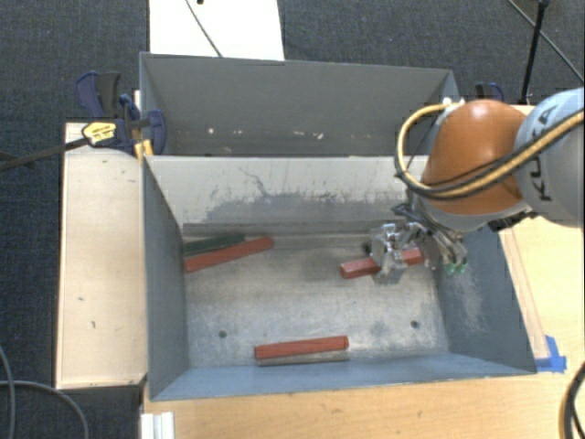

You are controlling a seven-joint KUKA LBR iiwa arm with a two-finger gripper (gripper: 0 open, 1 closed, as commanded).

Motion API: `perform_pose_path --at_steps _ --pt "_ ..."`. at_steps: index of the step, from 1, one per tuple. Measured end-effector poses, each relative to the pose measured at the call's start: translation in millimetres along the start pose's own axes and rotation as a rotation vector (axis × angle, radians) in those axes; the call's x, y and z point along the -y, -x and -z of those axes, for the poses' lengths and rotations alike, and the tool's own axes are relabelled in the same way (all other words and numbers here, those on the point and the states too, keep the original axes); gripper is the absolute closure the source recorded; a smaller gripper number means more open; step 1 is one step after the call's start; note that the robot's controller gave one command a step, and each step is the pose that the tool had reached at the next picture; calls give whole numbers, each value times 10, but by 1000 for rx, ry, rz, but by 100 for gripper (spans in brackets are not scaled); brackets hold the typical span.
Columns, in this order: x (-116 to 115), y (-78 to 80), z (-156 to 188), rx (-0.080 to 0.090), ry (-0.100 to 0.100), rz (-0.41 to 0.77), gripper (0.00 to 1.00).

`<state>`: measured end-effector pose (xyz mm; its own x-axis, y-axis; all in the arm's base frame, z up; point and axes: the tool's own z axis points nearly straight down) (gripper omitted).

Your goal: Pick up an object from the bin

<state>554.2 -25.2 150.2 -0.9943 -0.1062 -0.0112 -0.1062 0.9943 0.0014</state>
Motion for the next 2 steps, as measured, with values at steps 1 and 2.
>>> perform_pose_path --at_steps 1,2 --pt "301 -404 716 -3 -4 126 100" --pt "451 115 716 -3 -2 99 100"
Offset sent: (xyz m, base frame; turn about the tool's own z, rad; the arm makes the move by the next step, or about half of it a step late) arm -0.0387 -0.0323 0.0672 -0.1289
